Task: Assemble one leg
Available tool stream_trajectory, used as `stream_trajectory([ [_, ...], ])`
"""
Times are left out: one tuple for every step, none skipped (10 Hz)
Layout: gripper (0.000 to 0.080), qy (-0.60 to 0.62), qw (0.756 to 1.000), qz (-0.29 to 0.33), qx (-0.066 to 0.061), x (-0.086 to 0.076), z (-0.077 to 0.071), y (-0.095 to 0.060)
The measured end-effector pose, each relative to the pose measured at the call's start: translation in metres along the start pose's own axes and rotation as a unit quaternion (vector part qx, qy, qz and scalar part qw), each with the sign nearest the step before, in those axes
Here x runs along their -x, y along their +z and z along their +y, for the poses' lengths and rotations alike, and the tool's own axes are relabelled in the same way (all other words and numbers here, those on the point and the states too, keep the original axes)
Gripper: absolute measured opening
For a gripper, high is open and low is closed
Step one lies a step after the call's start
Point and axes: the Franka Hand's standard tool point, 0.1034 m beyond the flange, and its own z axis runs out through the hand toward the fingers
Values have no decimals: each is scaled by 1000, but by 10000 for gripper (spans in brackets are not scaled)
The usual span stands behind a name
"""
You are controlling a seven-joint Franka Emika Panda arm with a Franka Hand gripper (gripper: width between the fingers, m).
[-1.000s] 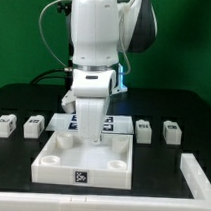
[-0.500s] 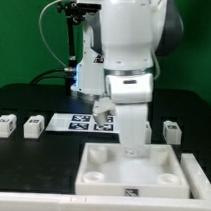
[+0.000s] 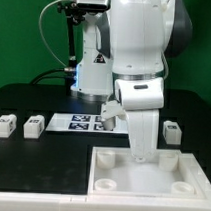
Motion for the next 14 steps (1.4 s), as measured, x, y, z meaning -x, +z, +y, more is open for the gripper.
stream_trajectory([
  [144, 1, 1000, 0, 0, 0, 0, 0],
  [144, 1, 1000, 0, 0, 1, 0, 0],
  [281, 1, 1000, 0, 0, 1, 0, 0],
  [462, 2, 1000, 0, 0, 1, 0, 0],
  [589, 2, 1000, 0, 0, 1, 0, 0],
  [589, 2, 1000, 0, 0, 2, 0, 0],
  [636, 2, 1000, 0, 0, 2, 0, 0],
  [636, 2, 1000, 0, 0, 2, 0, 0],
  [647, 3, 1000, 0, 0, 2, 0, 0],
  [647, 3, 1000, 0, 0, 2, 0, 0],
  [649, 3, 1000, 0, 0, 3, 0, 0],
  [649, 5, 1000, 0, 0, 2, 0, -1],
  [649, 44, 999, -3, 7, -2, -4, -13],
  [649, 86, 996, -6, 15, -12, -14, -30],
])
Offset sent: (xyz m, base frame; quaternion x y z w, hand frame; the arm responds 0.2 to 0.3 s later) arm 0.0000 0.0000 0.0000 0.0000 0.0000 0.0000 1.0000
